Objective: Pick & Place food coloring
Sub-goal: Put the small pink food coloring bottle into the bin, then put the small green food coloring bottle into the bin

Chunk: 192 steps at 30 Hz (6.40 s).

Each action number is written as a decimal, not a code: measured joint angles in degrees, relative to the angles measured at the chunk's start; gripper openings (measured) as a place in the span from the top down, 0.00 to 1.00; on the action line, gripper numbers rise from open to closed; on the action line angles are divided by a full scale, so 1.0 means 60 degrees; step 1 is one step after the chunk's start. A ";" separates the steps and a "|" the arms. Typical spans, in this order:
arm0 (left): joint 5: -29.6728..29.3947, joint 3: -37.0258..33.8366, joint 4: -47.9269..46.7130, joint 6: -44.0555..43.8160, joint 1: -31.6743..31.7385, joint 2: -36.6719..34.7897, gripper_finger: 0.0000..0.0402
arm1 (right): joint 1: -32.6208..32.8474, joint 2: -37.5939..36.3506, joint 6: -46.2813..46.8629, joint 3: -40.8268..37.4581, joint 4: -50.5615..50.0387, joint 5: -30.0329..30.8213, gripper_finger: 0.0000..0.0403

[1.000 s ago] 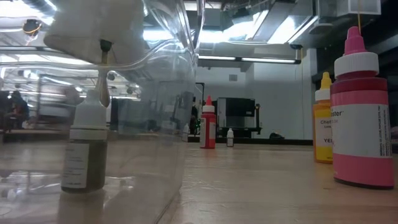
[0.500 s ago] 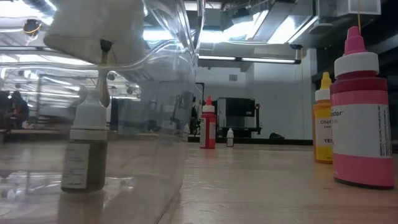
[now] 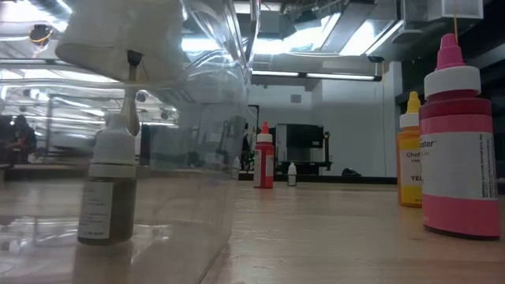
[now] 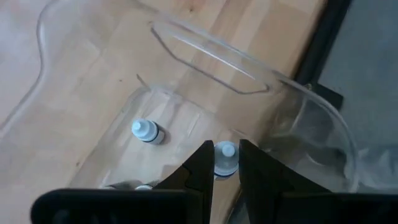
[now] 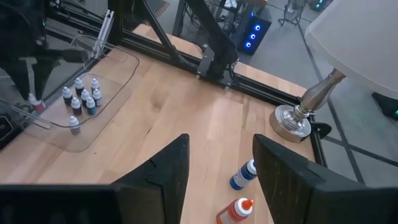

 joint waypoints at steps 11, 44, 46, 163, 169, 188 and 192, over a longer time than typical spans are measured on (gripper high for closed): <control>-0.0091 0.0000 -0.0722 -0.1733 0.0075 0.0099 0.85 | -0.0007 0.0004 -0.0320 0.0000 0.0074 -0.0007 0.56; 0.0254 0.0000 -0.0919 -0.4680 0.0134 0.0088 0.85 | -0.0011 0.0018 -0.0694 -0.0157 0.0106 0.0000 0.56; 0.0279 -0.0003 -0.1013 -0.4863 0.0138 0.0084 0.85 | -0.0008 0.0022 -0.0688 -0.0329 0.0138 0.0000 0.56; -0.6355 0.1100 -0.3551 0.3516 0.2456 -0.4646 0.74 | -0.5887 0.3976 0.2440 -0.4985 0.6416 -0.2614 0.56; -0.6306 0.1104 -0.3549 0.4301 0.2472 -0.5051 0.75 | -0.5880 0.4941 0.2535 -0.4801 0.6415 -0.2324 0.56; -0.6085 0.1107 -0.3551 0.4392 0.2512 -0.5100 0.75 | -0.5850 0.7345 0.2764 -0.3246 0.6242 -0.2336 0.56; -0.6089 0.1107 -0.3551 0.4370 0.2509 -0.5100 0.75 | -0.5850 0.7388 0.2746 -0.3359 0.6266 -0.2382 0.56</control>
